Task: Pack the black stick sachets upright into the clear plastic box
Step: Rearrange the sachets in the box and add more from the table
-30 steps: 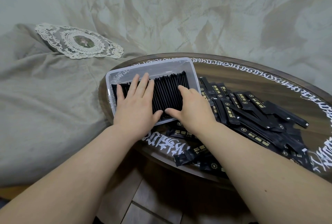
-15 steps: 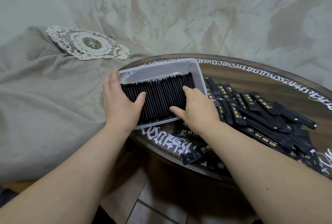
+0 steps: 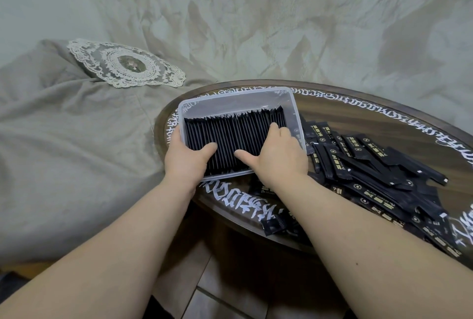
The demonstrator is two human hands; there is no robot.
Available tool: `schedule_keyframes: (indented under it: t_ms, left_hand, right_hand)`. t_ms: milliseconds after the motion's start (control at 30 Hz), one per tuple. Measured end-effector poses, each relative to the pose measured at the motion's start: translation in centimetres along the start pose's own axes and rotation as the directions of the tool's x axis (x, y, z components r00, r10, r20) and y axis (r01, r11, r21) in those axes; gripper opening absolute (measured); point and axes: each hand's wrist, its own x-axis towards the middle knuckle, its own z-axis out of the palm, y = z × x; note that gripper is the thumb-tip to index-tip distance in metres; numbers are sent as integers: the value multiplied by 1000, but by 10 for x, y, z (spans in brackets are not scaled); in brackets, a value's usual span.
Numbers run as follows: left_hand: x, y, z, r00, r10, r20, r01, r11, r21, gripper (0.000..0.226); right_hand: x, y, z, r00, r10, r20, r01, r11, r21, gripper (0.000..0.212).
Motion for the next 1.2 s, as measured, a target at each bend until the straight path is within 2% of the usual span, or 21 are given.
schedule_keyframes:
  t_ms: [133,267,333,433,800,933,1033,1100,1200]
  left_hand:
    - [4,-4,-1,1000,2,23,-2,1000,-2,54]
    - [7,1,-3,997,-29,69,37,994,-104,31]
    - [10,3,-4,994,-92,56,100,984,-148,22]
    - [13,1,-4,986,-160,47,165,978,-128,13]
    - [15,-1,0,983,-181,20,182,973,-140,25]
    - [15,-2,2,985,-174,-2,172,974,-146,40]
    - [14,-1,5,985,-169,-26,163,973,-162,38]
    - [13,0,7,985,-167,-32,158,971,-180,40]
    - [13,2,8,982,-183,-43,169,957,-235,42]
  right_hand:
    - [1,2,2,999,-33,-14,33,999,2,101]
    - [2,5,4,996,-91,15,92,995,-36,94]
    - [3,5,3,996,-90,17,90,995,-35,90]
    - [3,5,2,996,-87,-3,87,996,-28,88]
    - [0,9,0,993,-119,-27,120,992,48,77]
    - [-1,7,-3,980,-189,-56,192,980,58,70]
    - [-3,6,-3,960,-270,-71,275,960,62,64]
    - [-3,7,-1,943,-313,-114,322,944,72,55]
    - [-3,10,3,907,-326,-266,363,926,101,36]
